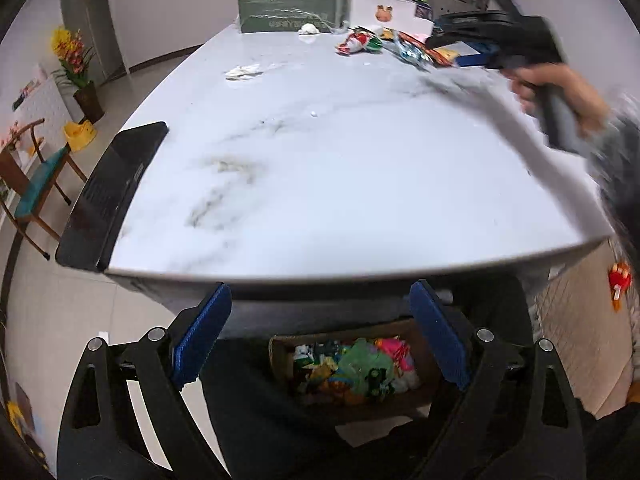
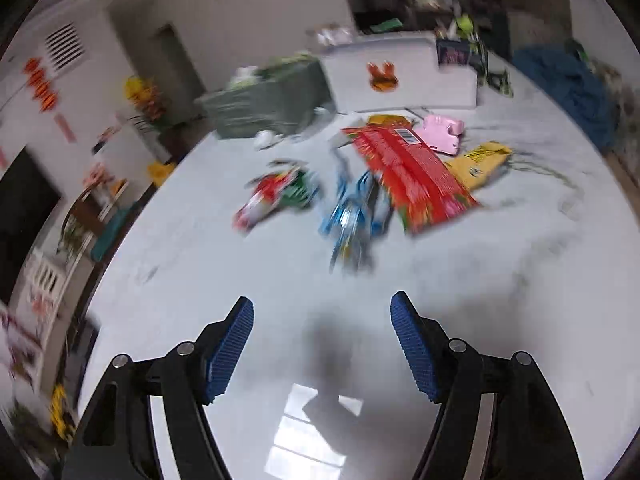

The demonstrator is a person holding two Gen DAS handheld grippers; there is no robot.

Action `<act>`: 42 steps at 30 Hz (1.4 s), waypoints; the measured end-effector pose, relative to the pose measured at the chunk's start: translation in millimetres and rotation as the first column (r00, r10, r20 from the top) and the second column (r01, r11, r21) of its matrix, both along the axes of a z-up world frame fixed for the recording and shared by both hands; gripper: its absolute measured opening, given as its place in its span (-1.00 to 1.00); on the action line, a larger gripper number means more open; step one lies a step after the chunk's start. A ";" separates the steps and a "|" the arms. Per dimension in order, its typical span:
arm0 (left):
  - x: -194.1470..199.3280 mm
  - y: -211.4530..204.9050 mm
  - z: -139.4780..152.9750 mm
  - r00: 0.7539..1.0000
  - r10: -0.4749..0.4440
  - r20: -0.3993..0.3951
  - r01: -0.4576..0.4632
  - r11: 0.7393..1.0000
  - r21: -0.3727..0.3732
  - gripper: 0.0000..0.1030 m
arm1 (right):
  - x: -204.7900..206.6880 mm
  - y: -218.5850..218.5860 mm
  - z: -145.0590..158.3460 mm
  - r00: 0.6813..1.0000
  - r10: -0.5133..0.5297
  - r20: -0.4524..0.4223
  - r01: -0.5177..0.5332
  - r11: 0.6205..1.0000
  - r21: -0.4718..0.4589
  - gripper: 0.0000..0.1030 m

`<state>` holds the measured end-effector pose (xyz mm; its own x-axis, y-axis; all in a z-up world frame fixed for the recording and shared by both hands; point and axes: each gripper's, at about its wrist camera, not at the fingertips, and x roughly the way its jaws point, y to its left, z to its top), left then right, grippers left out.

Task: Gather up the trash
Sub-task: 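Grasp the blue-white action figure with the right gripper while the left grasps the red-green tin toy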

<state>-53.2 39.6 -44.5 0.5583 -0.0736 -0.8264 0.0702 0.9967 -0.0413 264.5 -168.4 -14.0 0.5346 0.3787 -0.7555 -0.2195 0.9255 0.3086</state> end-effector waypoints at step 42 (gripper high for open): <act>257.8 -70.9 -1.7 0.980 -0.194 0.052 0.190 0.980 0.066 0.35 | -116.3 -55.7 -30.7 0.987 0.157 0.023 -0.156 0.987 -0.029 0.30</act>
<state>204.6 -31.3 -46.1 0.5853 -0.1351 -0.7995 0.2608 0.9650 0.0279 148.3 -224.1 -44.7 0.4897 0.4385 -0.7536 -0.3695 0.8872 0.2761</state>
